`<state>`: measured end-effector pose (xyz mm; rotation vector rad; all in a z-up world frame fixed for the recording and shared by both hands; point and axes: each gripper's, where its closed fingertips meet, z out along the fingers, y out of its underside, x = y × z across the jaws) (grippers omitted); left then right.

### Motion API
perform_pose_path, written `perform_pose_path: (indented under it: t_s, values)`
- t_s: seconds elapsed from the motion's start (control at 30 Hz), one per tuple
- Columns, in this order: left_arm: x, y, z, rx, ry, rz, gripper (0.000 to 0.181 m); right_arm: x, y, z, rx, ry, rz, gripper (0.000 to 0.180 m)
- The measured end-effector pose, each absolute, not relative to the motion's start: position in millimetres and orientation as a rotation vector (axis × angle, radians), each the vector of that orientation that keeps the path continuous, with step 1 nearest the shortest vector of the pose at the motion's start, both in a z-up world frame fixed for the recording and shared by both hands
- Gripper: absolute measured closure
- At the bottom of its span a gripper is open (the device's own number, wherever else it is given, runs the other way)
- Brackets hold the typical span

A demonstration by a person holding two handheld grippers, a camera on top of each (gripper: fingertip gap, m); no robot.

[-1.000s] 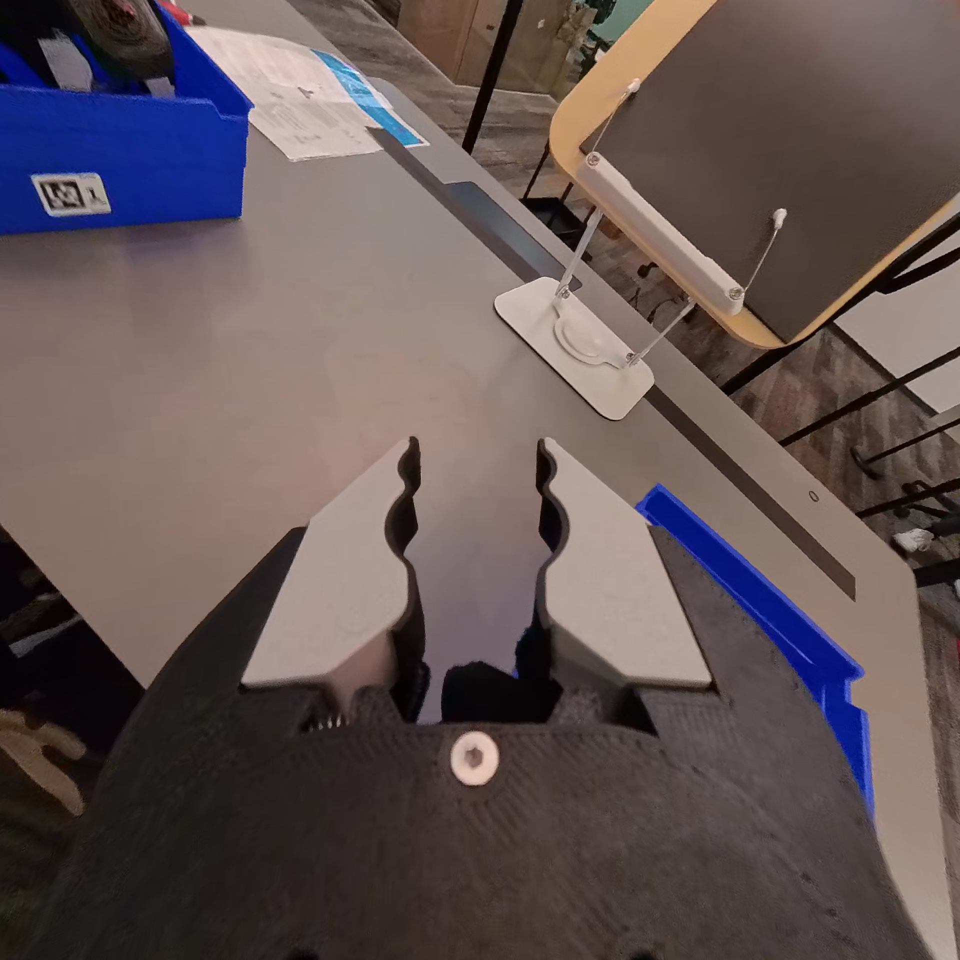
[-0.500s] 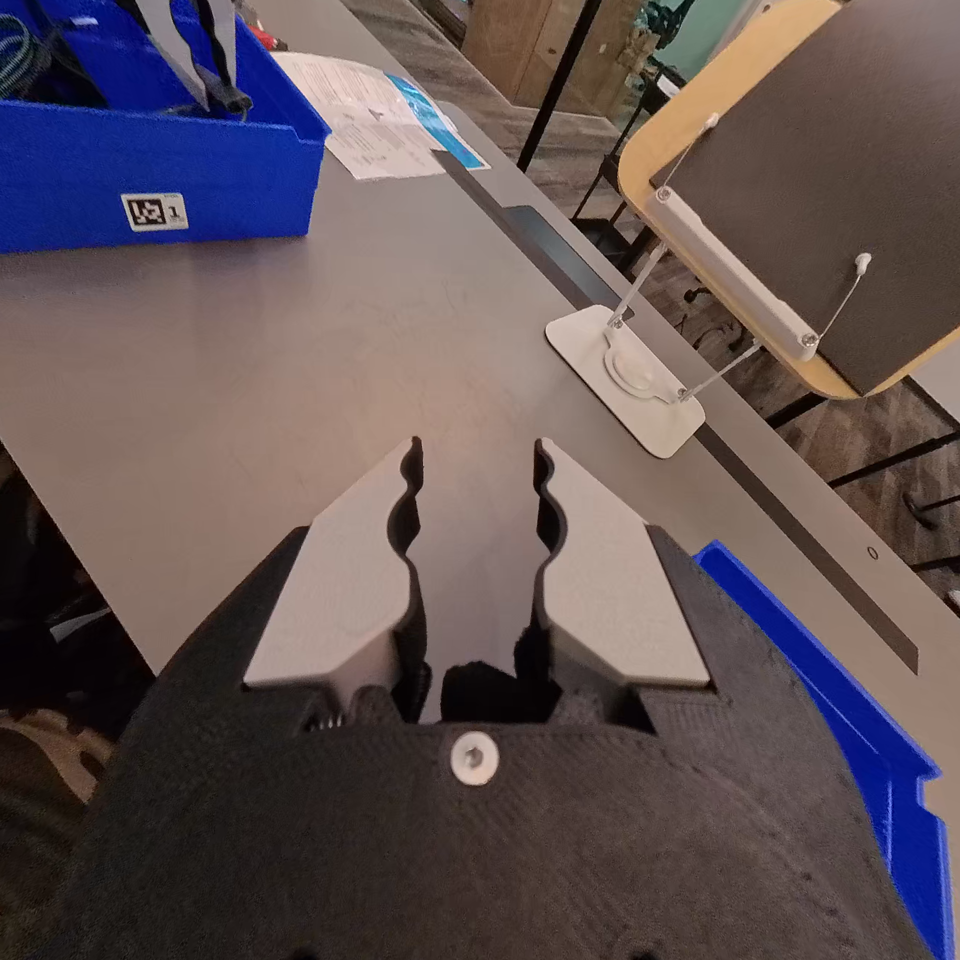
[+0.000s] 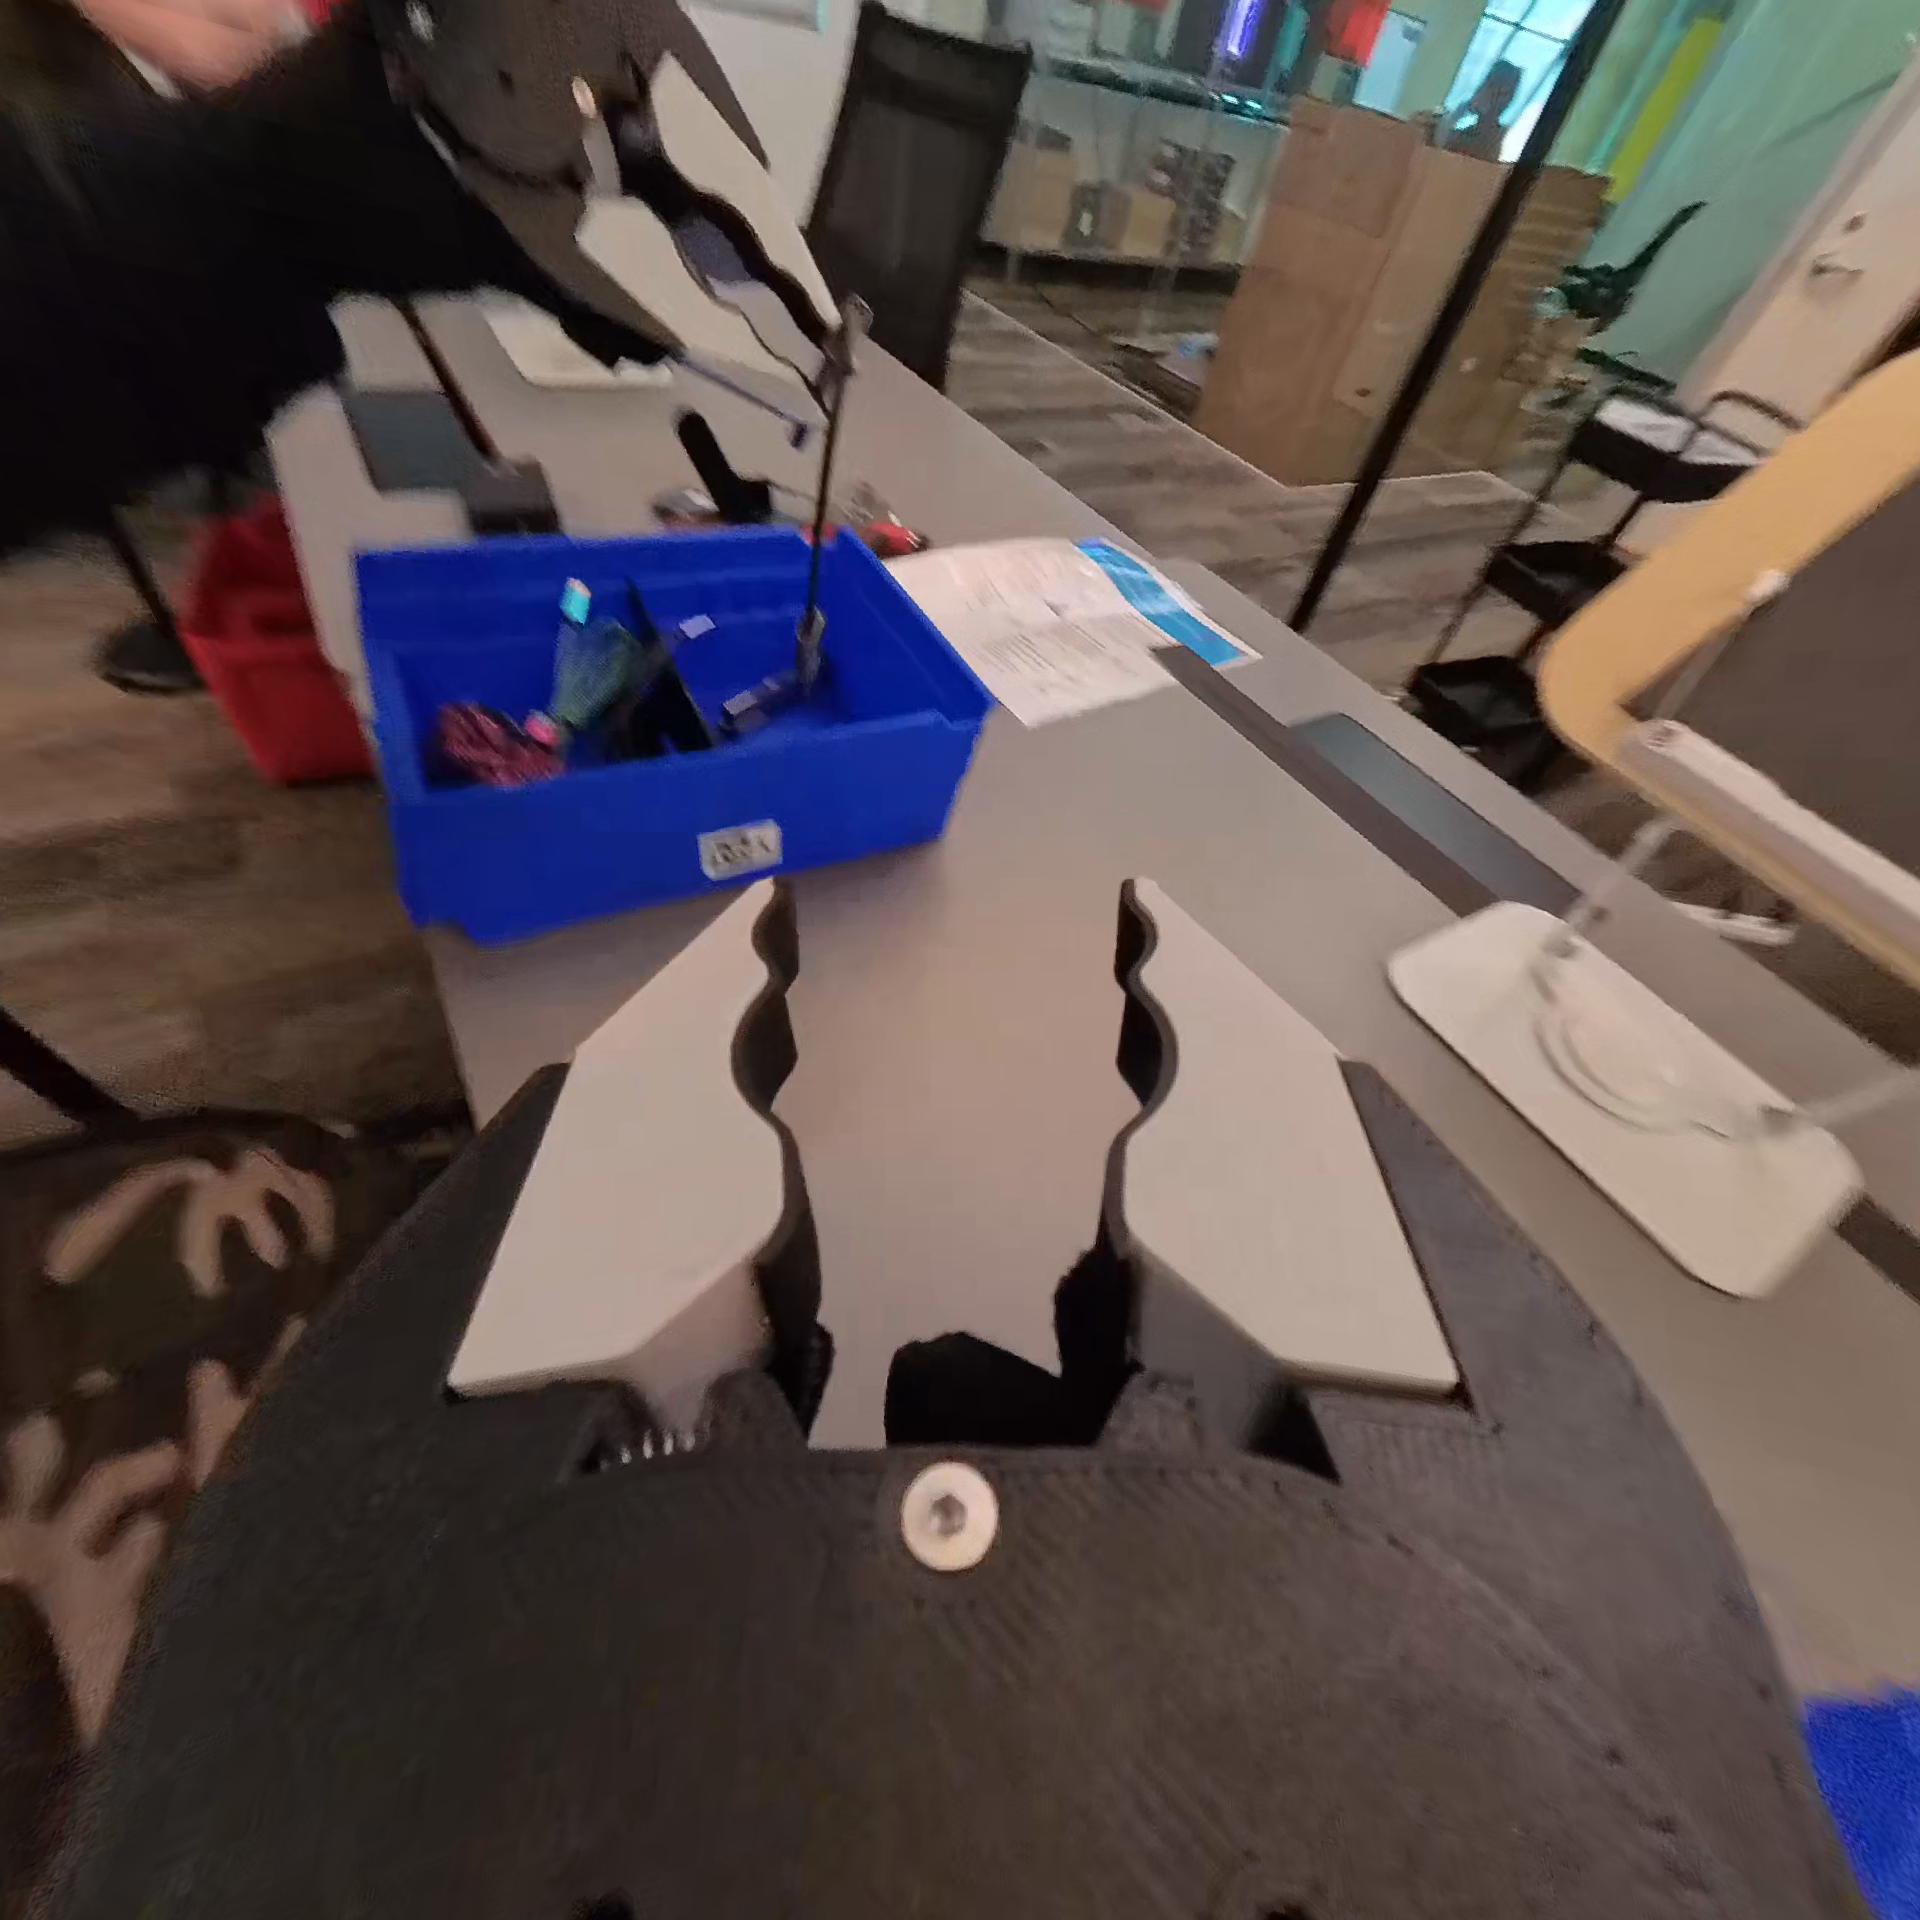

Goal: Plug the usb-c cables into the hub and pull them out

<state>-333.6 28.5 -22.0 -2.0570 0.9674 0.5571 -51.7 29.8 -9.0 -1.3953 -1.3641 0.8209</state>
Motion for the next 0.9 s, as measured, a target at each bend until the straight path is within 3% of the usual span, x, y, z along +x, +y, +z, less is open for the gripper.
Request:
perform_pose_path:
  t_s: [0.13,0.27,0.5,0.77,0.9]
  values:
    - [-287,28,7,-1.918,1.04,0.665,0.16,-92,9,16,-1.42,-1.316,1.119,0.116]
    - [-235,29,21,-1.773,1.142,0.809,0.16,-120,4,26,-1.432,-1.278,1.27,0.129]
    - [-171,38,-4,-1.596,1.32,1.017,0.16,-131,12,8,-1.521,-1.236,1.344,0.135]
    - [-132,43,-35,-1.489,1.425,1.093,0.16,-123,14,-36,-1.55,-1.29,1.288,0.167]
    - [-123,42,-43,-1.48,1.437,1.036,0.161,-113,24,-48,-1.575,-1.274,1.255,0.173]
